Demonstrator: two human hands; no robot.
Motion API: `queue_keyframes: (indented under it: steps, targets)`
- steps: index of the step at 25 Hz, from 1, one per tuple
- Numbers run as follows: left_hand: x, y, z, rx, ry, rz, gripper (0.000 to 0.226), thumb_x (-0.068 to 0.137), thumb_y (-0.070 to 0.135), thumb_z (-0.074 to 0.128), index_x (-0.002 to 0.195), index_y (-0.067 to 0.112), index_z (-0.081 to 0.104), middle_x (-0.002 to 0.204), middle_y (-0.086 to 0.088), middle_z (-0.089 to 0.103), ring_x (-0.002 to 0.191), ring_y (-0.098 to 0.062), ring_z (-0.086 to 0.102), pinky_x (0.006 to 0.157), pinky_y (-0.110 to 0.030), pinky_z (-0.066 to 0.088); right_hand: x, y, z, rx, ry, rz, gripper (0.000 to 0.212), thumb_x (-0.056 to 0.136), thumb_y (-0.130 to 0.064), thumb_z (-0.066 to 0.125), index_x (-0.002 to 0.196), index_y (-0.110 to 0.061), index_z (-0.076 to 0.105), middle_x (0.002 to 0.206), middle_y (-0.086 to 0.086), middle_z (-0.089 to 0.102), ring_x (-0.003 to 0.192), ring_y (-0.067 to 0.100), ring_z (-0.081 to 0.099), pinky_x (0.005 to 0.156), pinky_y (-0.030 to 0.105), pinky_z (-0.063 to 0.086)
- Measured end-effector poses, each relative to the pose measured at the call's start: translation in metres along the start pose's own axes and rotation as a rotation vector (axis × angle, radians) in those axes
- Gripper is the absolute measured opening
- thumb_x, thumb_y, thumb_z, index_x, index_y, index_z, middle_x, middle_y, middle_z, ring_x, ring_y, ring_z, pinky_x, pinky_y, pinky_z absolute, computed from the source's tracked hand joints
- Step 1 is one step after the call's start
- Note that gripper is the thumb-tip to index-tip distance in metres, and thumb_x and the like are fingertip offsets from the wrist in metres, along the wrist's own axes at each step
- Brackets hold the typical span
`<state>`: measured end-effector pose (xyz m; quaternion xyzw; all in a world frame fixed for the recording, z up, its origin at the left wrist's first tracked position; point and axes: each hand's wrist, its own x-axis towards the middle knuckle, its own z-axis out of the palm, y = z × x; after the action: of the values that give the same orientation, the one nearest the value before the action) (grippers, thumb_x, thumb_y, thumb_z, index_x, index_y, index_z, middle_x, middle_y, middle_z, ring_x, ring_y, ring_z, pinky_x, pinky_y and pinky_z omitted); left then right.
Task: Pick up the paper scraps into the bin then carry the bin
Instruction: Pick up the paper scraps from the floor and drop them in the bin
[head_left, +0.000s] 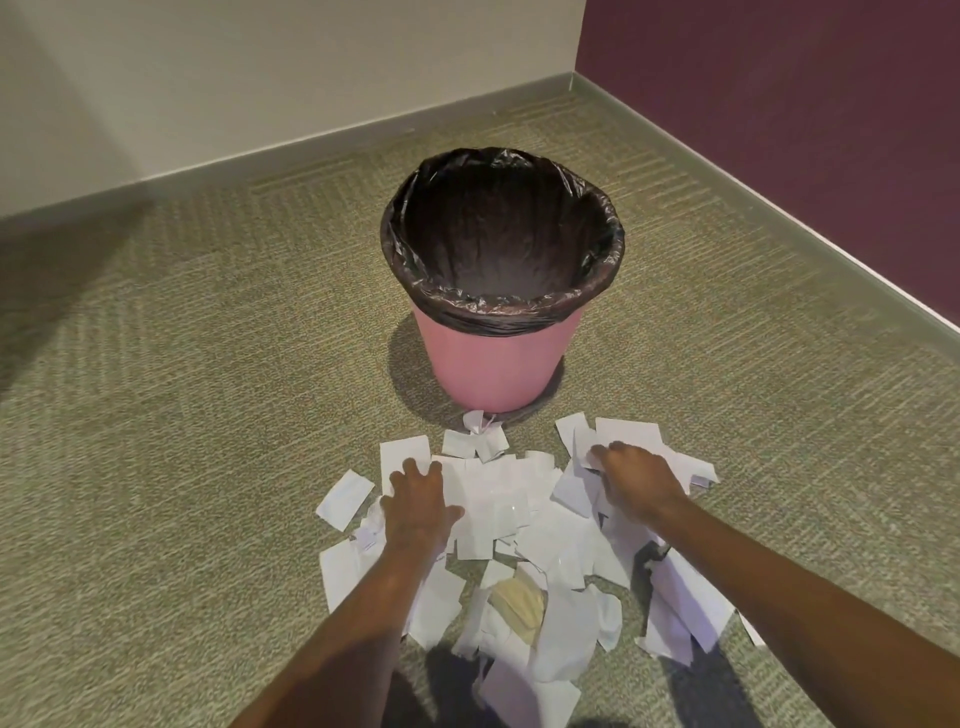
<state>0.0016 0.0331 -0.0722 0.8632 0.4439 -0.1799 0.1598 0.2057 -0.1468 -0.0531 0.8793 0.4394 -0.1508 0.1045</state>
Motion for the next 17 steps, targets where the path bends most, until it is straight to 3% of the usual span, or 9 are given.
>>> queue_keyframes:
  steps: [7, 10, 13, 17]
  targets:
    - [0.005, -0.002, -0.004, -0.004, 0.07, 0.089, 0.03, 0.09, 0.007, 0.057, 0.119, 0.012, 0.05, 0.123, -0.011, 0.047, 0.115, -0.029, 0.049, 0.088, -0.038, 0.051, -0.017, -0.013, -0.006, 0.001, 0.075, -0.124, 0.031, 0.078, 0.002, 0.061, 0.107, -0.009, 0.059, 0.1, 0.01, 0.069, 0.091, 0.031, 0.067, 0.062, 0.033, 0.038]
    - [0.006, -0.002, -0.006, 0.081, 0.104, 0.136, 0.033, 0.084, -0.003, 0.06, 0.115, 0.009, 0.053, 0.115, -0.01, 0.054, 0.108, -0.028, 0.057, 0.082, -0.035, 0.053, -0.031, -0.022, -0.005, 0.037, 0.153, -0.165, 0.035, 0.077, 0.005, 0.061, 0.109, -0.008, 0.06, 0.098, 0.011, 0.069, 0.088, 0.031, 0.065, 0.061, 0.033, 0.036]
    - [0.007, -0.005, -0.009, 0.151, 0.127, 0.175, 0.036, 0.078, -0.01, 0.063, 0.11, 0.007, 0.058, 0.107, -0.01, 0.06, 0.101, -0.028, 0.064, 0.078, -0.034, 0.054, -0.048, -0.031, -0.006, 0.085, 0.223, -0.197, 0.036, 0.075, 0.009, 0.059, 0.107, -0.007, 0.062, 0.093, 0.011, 0.068, 0.081, 0.032, 0.065, 0.058, 0.034, 0.041]
    - [-0.001, -0.008, -0.02, 0.114, 0.163, 0.202, 0.023, 0.082, -0.01, 0.056, 0.1, 0.003, 0.061, 0.099, -0.014, 0.065, 0.092, -0.031, 0.067, 0.072, -0.037, 0.051, -0.064, -0.037, -0.02, 0.241, 0.369, -0.192, 0.041, 0.075, 0.015, 0.057, 0.109, -0.003, 0.067, 0.086, 0.014, 0.069, 0.073, 0.034, 0.064, 0.055, 0.037, 0.051]
